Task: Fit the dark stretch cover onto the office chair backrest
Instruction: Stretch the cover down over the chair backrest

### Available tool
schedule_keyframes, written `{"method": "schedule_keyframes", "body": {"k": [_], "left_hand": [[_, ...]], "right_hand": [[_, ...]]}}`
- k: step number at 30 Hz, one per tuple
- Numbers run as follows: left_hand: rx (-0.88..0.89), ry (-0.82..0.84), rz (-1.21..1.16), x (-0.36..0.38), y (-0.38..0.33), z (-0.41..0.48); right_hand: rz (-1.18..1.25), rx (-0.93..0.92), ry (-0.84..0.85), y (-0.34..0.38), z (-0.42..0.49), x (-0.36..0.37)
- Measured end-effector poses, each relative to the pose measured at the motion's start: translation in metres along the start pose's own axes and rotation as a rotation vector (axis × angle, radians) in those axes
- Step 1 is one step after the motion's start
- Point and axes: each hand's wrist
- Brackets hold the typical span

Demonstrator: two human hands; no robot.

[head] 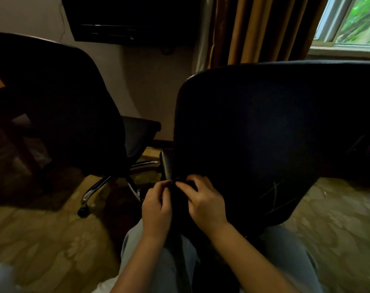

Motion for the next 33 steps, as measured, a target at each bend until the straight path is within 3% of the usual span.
{"method": "schedule_keyframes", "body": {"k": [4,8,12,22,33], "left_hand": [[0.031,0.023,0.046,0.001,0.005,-0.001],[0.066,0.032,0.101,0.005,-0.001,-0.003],[0.067,0.026,0.109,0.012,-0.007,-0.002],[0.058,0.001,0.188,0.019,-0.013,0.000],[0.087,0.036,0.163,0.018,-0.014,-0.002]], "right_hand": [[0.041,0.084,0.129,-0.014,-0.032,0.015],[0.083,0.081,-0.098,-0.034,-0.030,-0.001],[0.190,0.215,-0.316,-0.047,-0.028,-0.011],[0.129,0.127,-0.126,-0.051,-0.049,0.009],[0.193,0.236,-0.290,-0.054,-0.047,-0.005]]}}
Point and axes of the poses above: each hand's wrist, its own z-axis towards the middle knuckle, its own x-axis out of the palm, y = z × x, and after that the axes turned 6 degrees about -y, right-handed
